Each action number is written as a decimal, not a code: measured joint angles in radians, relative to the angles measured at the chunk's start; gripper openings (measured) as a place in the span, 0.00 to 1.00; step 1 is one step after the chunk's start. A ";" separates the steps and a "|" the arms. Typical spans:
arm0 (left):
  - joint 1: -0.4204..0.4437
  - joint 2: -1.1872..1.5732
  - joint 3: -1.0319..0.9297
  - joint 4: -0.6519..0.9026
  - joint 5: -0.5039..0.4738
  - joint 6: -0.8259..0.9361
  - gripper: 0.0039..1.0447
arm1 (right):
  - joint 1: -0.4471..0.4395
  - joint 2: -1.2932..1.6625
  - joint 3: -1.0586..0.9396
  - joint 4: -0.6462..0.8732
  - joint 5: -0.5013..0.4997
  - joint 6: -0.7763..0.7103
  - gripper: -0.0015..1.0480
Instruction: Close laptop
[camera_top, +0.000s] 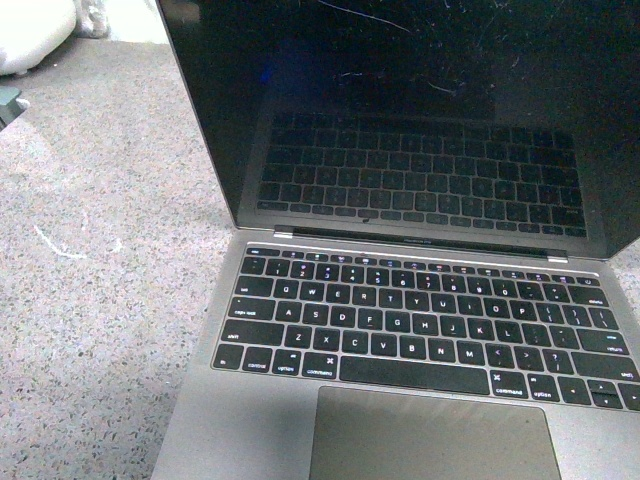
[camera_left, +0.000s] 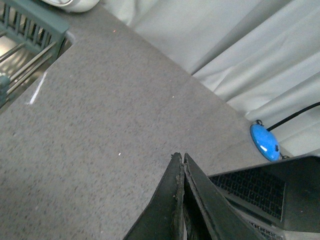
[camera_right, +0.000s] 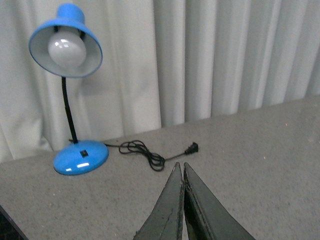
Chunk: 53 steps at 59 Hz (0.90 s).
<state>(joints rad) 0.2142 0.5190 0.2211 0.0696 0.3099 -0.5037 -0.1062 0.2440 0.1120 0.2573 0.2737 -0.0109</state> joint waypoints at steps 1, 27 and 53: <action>0.001 0.016 0.008 0.013 0.007 0.002 0.04 | -0.018 0.026 0.013 0.014 -0.030 -0.002 0.01; -0.035 0.521 0.407 0.237 0.079 0.084 0.04 | -0.214 0.635 0.364 0.093 -0.585 -0.115 0.01; -0.254 0.747 0.721 0.095 0.143 0.259 0.04 | -0.138 0.986 0.741 -0.334 -0.845 -0.286 0.01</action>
<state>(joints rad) -0.0395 1.2663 0.9421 0.1642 0.4534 -0.2451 -0.2447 1.2304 0.8532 -0.0765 -0.5716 -0.2974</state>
